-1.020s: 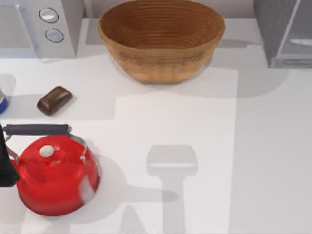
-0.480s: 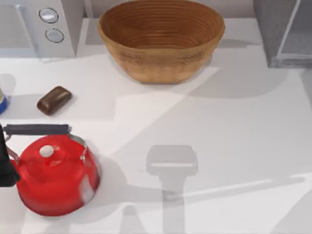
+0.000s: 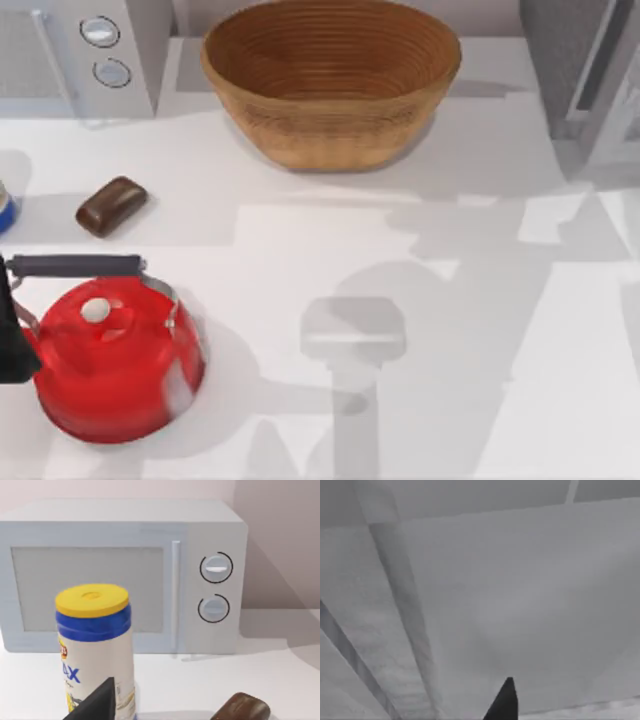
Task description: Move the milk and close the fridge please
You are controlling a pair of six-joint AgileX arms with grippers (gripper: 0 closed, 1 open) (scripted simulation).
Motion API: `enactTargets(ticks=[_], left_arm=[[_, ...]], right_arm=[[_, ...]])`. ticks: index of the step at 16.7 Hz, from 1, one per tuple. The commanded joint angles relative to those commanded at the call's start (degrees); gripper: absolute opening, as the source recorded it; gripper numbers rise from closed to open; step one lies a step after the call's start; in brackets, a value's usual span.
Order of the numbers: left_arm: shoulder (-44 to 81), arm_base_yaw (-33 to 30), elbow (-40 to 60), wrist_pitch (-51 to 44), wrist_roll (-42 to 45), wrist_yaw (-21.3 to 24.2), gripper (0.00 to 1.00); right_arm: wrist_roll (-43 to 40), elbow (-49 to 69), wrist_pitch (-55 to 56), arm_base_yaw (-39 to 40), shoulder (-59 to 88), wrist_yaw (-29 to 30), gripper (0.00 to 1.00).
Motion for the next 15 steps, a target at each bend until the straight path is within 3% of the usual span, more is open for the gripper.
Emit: enactTargets(ticks=[8, 15], left_arm=[[0.0, 0.0, 0.0, 0.0, 0.0, 0.0, 1.0], [0.0, 0.0, 0.0, 0.0, 0.0, 0.0, 1.0]], right_arm=[[1.8, -0.3, 0.7, 1.5, 0.3, 2.5, 1.0], [1.9, 16.7, -2.8, 1.4, 14.0, 2.9, 1.0]])
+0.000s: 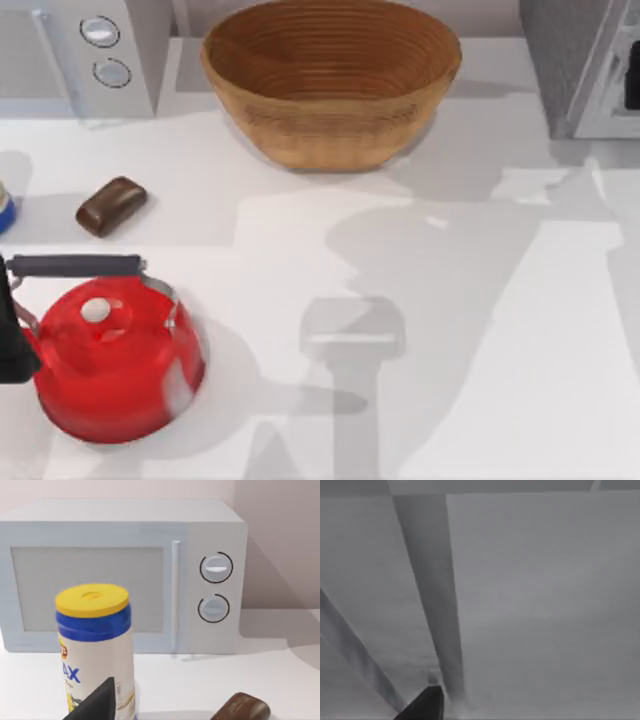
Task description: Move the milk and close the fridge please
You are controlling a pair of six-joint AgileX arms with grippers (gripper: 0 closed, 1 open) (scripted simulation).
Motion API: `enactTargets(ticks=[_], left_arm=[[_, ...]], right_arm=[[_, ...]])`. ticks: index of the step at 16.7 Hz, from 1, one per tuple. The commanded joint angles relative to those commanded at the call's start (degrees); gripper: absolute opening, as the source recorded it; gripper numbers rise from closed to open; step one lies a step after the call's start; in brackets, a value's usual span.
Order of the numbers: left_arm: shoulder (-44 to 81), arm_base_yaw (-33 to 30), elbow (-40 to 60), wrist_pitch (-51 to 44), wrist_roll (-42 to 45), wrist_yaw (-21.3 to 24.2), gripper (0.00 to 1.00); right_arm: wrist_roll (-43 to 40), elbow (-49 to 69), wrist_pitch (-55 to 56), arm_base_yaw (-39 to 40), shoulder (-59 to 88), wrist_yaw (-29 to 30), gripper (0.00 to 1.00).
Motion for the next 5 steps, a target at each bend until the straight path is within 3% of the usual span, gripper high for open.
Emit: enactTargets(ticks=[5], left_arm=[[0.0, 0.0, 0.0, 0.0, 0.0, 0.0, 1.0]], right_arm=[[0.1, 8.0, -1.7, 0.1, 6.0, 0.0, 1.0]])
